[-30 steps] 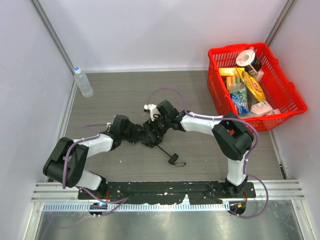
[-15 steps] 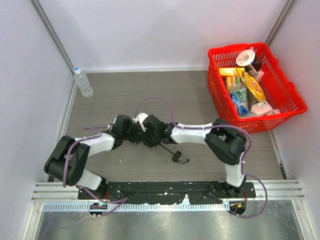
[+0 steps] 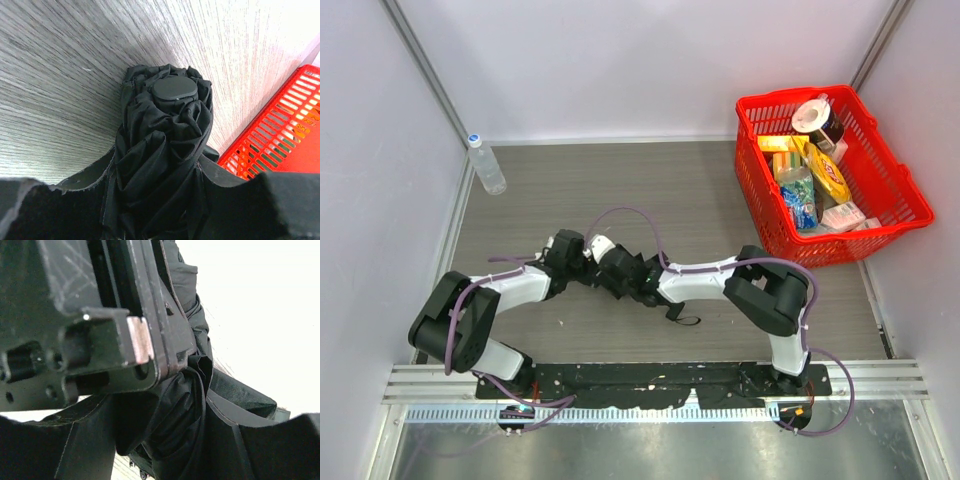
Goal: Put away the umbrella
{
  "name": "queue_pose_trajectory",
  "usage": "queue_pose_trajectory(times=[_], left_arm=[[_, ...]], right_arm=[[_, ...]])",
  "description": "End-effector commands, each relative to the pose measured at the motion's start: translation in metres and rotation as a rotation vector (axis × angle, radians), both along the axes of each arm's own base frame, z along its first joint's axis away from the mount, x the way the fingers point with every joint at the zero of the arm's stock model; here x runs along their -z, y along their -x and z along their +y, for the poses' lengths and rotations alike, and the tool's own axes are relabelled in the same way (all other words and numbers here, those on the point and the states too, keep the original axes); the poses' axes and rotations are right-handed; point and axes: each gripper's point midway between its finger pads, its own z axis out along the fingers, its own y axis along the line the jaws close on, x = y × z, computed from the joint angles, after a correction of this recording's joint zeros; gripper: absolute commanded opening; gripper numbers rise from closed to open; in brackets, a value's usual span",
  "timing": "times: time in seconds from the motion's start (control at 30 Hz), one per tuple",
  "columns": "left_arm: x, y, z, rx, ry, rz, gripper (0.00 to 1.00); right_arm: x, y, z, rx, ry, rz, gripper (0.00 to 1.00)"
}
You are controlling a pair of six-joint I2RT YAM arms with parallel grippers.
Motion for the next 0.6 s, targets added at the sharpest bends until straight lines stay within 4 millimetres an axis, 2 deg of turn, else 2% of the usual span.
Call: queue_pose_trajectory(times=[0.0, 0.03, 0.07, 0.1, 0.13, 0.17, 0.2, 0.23, 0.27, 0.3, 0.33, 0.37, 0.4, 0.43, 0.47, 0.57], left_arm=[[0.042, 0.059, 0.005, 0.073, -0.081, 0.217, 0.0], [0.039, 0.056, 0.006, 0.085, -0.085, 0.187, 0.05], [0.036, 0.053, 0.007, 0.1, -0.092, 0.158, 0.16], [0.035, 0.052, 0.009, 0.107, -0.103, 0.139, 0.32], [0.033, 0.05, 0.011, 0.12, -0.114, 0.117, 0.46], [0.031, 0.049, 0.015, 0.131, -0.138, 0.093, 0.55], [0.031, 0.048, 0.019, 0.137, -0.157, 0.082, 0.63], [0.03, 0.048, 0.023, 0.144, -0.179, 0.071, 0.76], [0.03, 0.048, 0.026, 0.147, -0.196, 0.056, 0.79], [0.029, 0.047, 0.028, 0.155, -0.211, 0.039, 0.8], [0.03, 0.048, 0.029, 0.166, -0.22, 0.037, 0.8], [0.031, 0.046, 0.034, 0.16, -0.25, 0.027, 0.81], [0.033, 0.047, 0.035, 0.171, -0.265, 0.03, 0.82], [0.035, 0.047, 0.037, 0.184, -0.282, 0.027, 0.82], [0.038, 0.049, 0.039, 0.187, -0.298, 0.038, 0.82], [0.047, 0.052, 0.048, 0.192, -0.353, 0.058, 0.82]], right_arm=[[0.043, 0.01, -0.005, -0.12, 0.048, 0.035, 0.01], [0.044, 0.019, 0.004, -0.184, -0.011, 0.088, 0.01], [0.048, 0.02, -0.002, -0.184, -0.041, 0.131, 0.01], [0.045, 0.031, 0.009, -0.252, -0.124, 0.198, 0.01], [0.048, 0.031, 0.001, -0.242, -0.162, 0.246, 0.01], [0.045, 0.04, 0.008, -0.301, -0.223, 0.306, 0.01], [0.044, 0.039, 0.004, -0.293, -0.258, 0.346, 0.01], [0.038, 0.047, 0.011, -0.336, -0.318, 0.394, 0.01], [0.037, 0.048, 0.009, -0.338, -0.356, 0.445, 0.01], [0.03, 0.059, 0.015, -0.392, -0.417, 0.507, 0.01], [0.03, 0.056, 0.011, -0.361, -0.466, 0.562, 0.01], [0.017, 0.063, 0.018, -0.429, -0.539, 0.594, 0.01], [0.016, 0.059, 0.014, -0.395, -0.586, 0.641, 0.01], [0.005, 0.064, 0.018, -0.429, -0.641, 0.682, 0.01], [0.003, 0.059, 0.017, -0.43, -0.675, 0.694, 0.01], [-0.01, 0.066, 0.019, -0.473, -0.737, 0.794, 0.01]])
